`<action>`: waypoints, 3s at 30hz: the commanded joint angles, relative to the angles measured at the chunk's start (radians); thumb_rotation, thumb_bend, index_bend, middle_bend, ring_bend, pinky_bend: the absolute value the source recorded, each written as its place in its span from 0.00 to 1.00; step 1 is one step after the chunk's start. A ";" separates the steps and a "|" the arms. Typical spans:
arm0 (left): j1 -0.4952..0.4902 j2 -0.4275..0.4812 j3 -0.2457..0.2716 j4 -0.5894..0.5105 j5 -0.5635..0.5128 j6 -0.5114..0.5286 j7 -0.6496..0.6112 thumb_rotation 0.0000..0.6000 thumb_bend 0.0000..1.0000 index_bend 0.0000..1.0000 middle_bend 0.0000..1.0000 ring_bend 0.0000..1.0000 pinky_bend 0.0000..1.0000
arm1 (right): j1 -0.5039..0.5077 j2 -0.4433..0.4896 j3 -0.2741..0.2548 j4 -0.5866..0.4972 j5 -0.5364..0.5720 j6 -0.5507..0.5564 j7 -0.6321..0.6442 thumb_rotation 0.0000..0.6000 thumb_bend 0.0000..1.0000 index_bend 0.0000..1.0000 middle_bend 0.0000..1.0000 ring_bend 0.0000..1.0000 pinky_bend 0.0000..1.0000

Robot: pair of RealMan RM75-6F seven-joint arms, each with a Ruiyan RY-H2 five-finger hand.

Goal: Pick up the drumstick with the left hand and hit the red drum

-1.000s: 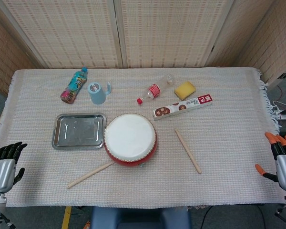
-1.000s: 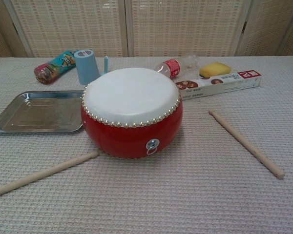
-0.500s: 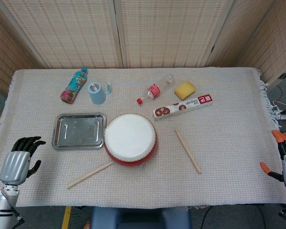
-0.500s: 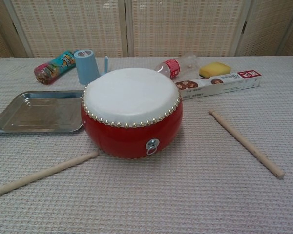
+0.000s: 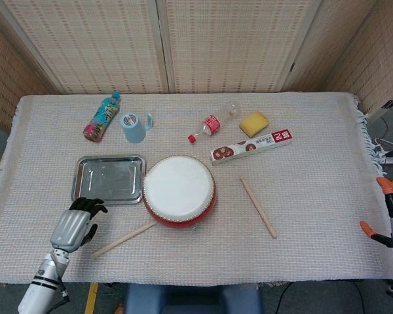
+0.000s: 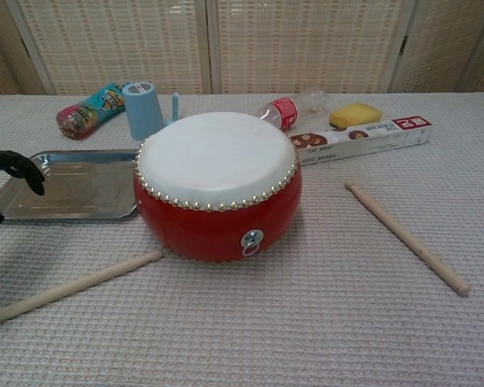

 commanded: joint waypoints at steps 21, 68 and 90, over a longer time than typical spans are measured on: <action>-0.081 -0.323 -0.001 0.048 -0.300 0.006 0.314 1.00 0.26 0.37 0.21 0.19 0.12 | 0.012 0.005 -0.002 0.020 0.000 -0.031 0.045 1.00 0.18 0.00 0.10 0.00 0.02; -0.134 -0.364 0.046 0.073 -0.357 0.030 0.303 1.00 0.34 0.42 0.20 0.18 0.10 | 0.003 0.020 -0.014 0.008 0.000 -0.035 0.086 1.00 0.18 0.00 0.10 0.00 0.00; -0.137 -0.399 0.055 0.100 -0.372 0.044 0.303 1.00 0.36 0.51 0.21 0.18 0.11 | 0.005 0.023 -0.016 0.014 0.005 -0.051 0.119 1.00 0.18 0.00 0.10 0.00 0.00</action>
